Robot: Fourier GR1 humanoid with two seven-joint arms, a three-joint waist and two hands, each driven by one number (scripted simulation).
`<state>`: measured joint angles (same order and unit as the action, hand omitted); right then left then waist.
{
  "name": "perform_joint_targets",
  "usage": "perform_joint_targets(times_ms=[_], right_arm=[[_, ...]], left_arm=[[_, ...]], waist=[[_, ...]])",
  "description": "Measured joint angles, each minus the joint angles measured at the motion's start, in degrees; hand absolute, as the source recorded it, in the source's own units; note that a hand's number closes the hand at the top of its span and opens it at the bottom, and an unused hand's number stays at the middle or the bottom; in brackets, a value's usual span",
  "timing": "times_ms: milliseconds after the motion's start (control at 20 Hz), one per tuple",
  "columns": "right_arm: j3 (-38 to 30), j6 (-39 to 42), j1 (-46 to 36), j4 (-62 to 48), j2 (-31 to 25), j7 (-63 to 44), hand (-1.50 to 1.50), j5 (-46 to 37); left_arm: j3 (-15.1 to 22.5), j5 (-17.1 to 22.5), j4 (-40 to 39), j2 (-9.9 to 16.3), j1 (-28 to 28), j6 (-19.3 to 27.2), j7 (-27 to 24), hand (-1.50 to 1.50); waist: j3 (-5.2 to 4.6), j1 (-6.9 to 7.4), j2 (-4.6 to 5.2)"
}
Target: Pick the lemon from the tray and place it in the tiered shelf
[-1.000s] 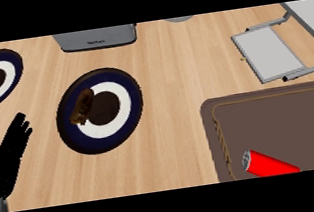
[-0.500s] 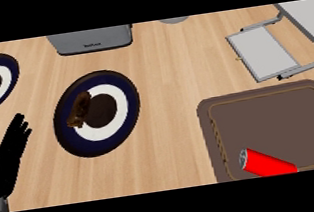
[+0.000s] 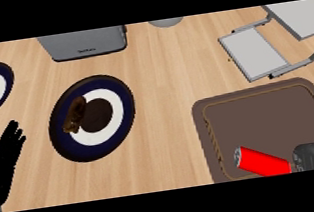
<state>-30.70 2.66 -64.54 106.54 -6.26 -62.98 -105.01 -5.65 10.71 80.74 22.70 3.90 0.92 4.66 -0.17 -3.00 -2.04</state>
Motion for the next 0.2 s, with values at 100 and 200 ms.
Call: perform_joint_targets(times_ms=[100,200], right_arm=[[1.5,4.7,-0.2,5.8,2.4,0.4,-1.5,-2.6],[3.5,9.3,-0.8,11.0,4.1,1.1,-1.5,-5.1]], left_arm=[[-0.2,0.0,-0.1,-0.1,0.3,0.1,0.0,0.0],[-0.2,-0.1,-0.3,-0.1,0.0,0.2,0.1,0.0]], waist=[[-0.02,-0.28,-0.17],[-0.06,-0.5,-0.27]])
